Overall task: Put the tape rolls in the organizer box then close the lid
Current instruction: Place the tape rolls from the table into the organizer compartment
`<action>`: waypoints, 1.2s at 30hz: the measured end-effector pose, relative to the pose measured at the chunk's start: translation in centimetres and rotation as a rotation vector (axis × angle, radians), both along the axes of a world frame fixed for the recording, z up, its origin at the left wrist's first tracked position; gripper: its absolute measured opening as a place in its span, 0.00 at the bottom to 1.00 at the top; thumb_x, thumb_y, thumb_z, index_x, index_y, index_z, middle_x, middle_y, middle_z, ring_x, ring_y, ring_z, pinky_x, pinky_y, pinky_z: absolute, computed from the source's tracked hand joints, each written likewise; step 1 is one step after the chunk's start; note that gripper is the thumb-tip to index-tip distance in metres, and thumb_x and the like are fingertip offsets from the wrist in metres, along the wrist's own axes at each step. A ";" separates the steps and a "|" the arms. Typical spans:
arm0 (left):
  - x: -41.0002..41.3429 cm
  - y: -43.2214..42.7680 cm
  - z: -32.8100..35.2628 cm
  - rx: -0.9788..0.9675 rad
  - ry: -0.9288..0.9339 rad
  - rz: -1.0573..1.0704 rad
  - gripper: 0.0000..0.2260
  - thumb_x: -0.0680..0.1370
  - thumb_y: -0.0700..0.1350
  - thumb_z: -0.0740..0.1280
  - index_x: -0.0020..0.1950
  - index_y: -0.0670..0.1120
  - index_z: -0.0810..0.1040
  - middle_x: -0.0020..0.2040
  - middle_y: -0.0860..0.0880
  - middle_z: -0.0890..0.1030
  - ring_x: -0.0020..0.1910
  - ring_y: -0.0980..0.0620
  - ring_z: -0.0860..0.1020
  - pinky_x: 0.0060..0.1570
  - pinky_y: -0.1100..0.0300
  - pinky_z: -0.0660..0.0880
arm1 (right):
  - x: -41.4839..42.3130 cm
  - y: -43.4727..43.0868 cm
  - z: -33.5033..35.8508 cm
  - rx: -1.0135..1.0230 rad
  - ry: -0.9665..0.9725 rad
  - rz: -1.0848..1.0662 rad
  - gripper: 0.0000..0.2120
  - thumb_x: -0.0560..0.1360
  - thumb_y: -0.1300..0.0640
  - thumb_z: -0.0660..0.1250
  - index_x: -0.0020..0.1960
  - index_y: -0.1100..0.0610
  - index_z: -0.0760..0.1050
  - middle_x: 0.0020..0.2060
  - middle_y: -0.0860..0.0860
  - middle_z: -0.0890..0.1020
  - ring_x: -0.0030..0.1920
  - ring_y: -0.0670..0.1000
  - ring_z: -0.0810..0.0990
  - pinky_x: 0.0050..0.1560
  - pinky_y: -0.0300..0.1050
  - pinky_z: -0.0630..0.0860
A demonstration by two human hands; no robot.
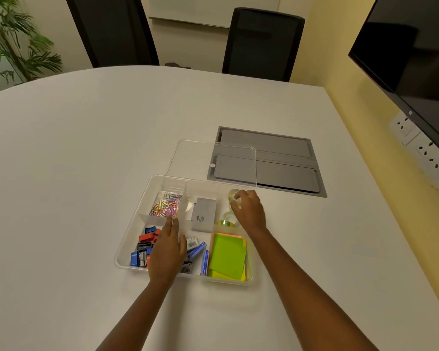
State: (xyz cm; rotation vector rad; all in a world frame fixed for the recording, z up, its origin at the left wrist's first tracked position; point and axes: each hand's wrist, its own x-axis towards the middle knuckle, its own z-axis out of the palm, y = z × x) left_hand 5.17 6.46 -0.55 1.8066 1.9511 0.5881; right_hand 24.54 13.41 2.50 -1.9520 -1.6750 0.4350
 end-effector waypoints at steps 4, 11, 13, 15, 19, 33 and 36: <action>0.0 0.1 0.0 -0.002 0.002 0.001 0.22 0.80 0.45 0.56 0.73 0.43 0.57 0.74 0.44 0.60 0.71 0.44 0.65 0.61 0.50 0.73 | -1.0 0.6 -0.2 -0.058 0.069 0.032 0.10 0.77 0.60 0.60 0.56 0.63 0.72 0.59 0.62 0.73 0.54 0.62 0.77 0.53 0.51 0.75; 0.0 0.1 0.2 0.012 0.031 -0.041 0.22 0.80 0.44 0.56 0.72 0.42 0.57 0.74 0.43 0.61 0.73 0.44 0.60 0.68 0.50 0.64 | -0.2 -2.4 -1.1 0.063 -0.035 0.116 0.14 0.79 0.61 0.53 0.55 0.66 0.74 0.54 0.63 0.78 0.50 0.63 0.79 0.50 0.53 0.78; 0.0 0.0 0.2 0.012 0.044 -0.076 0.22 0.80 0.45 0.56 0.73 0.42 0.56 0.75 0.43 0.59 0.74 0.45 0.57 0.71 0.51 0.58 | 0.0 -3.7 -1.6 0.084 -0.117 0.219 0.15 0.76 0.60 0.53 0.52 0.66 0.76 0.50 0.63 0.80 0.47 0.62 0.81 0.46 0.50 0.79; 0.0 0.0 0.2 0.019 0.045 -0.084 0.23 0.80 0.45 0.57 0.73 0.42 0.56 0.74 0.43 0.60 0.74 0.45 0.56 0.72 0.52 0.57 | 0.1 -4.7 -1.8 0.049 -0.150 0.257 0.13 0.74 0.61 0.55 0.50 0.65 0.77 0.47 0.62 0.81 0.44 0.61 0.81 0.43 0.49 0.79; 0.0 -0.6 0.5 0.030 0.064 -0.103 0.25 0.77 0.51 0.52 0.72 0.42 0.57 0.74 0.42 0.61 0.74 0.45 0.57 0.71 0.50 0.57 | 0.4 -6.3 -2.4 0.044 -0.231 0.261 0.11 0.73 0.61 0.57 0.47 0.61 0.78 0.38 0.58 0.83 0.36 0.59 0.82 0.36 0.47 0.80; 1.0 -3.0 0.5 0.098 0.282 -0.222 0.21 0.79 0.52 0.43 0.53 0.42 0.72 0.47 0.39 0.83 0.49 0.38 0.81 0.48 0.42 0.78 | 0.8 -10.4 -1.9 -0.010 -0.291 0.172 0.22 0.75 0.48 0.51 0.49 0.57 0.80 0.45 0.57 0.83 0.43 0.59 0.82 0.45 0.52 0.76; 0.6 -2.6 -0.5 0.092 0.348 -0.212 0.28 0.80 0.55 0.37 0.61 0.40 0.69 0.55 0.36 0.81 0.55 0.37 0.79 0.60 0.44 0.71 | 1.1 -9.5 -1.2 -0.212 -0.260 0.175 0.15 0.79 0.50 0.55 0.57 0.55 0.76 0.57 0.56 0.76 0.57 0.56 0.76 0.58 0.50 0.67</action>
